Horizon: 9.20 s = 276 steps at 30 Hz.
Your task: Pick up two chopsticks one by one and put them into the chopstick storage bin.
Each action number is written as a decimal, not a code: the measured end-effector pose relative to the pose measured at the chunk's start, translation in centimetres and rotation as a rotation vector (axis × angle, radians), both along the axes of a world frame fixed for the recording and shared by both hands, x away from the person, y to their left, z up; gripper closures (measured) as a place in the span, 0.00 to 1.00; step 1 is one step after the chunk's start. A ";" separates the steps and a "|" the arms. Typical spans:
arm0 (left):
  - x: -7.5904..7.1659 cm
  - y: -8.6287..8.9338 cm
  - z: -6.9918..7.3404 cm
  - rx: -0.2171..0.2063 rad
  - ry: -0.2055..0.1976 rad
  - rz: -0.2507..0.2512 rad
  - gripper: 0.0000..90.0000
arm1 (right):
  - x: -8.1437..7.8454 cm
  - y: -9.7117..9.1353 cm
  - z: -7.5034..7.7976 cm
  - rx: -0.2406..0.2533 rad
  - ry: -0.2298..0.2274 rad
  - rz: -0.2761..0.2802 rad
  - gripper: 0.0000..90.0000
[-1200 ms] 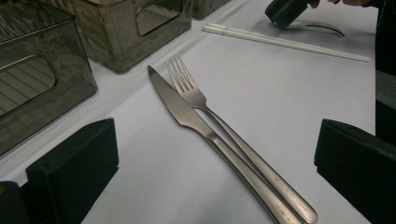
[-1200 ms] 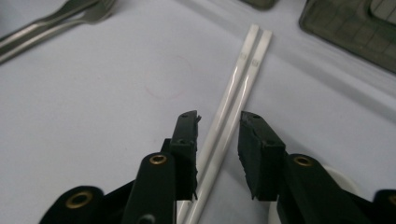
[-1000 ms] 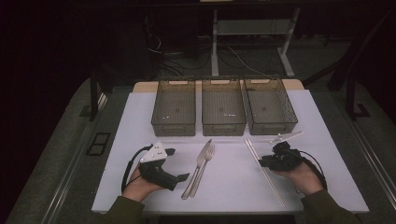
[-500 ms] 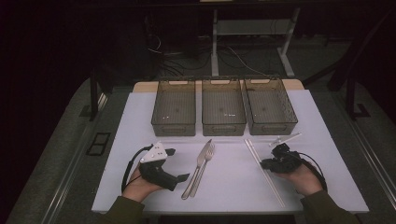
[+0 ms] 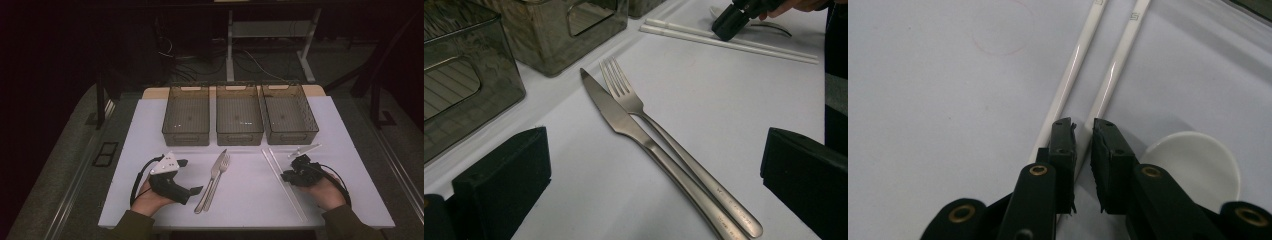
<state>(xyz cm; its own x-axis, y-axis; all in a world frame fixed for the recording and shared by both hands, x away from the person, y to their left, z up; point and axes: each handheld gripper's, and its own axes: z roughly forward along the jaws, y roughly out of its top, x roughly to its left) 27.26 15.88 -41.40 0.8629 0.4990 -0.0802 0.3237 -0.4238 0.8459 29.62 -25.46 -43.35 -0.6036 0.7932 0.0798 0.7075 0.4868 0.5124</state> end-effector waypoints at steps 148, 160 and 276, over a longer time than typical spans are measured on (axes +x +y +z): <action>0.0 0.2 -0.5 -0.016 0.007 -0.021 0.00 | -2.8 1.8 3.3 0.239 -0.178 0.084 0.94; -0.2 0.2 -1.1 -0.006 0.004 -0.041 0.00 | -1.3 2.4 5.2 0.283 -0.196 0.102 0.94; 0.0 0.3 -0.9 -0.046 0.005 -0.075 0.00 | 17.9 25.1 8.7 0.204 -0.152 0.070 0.55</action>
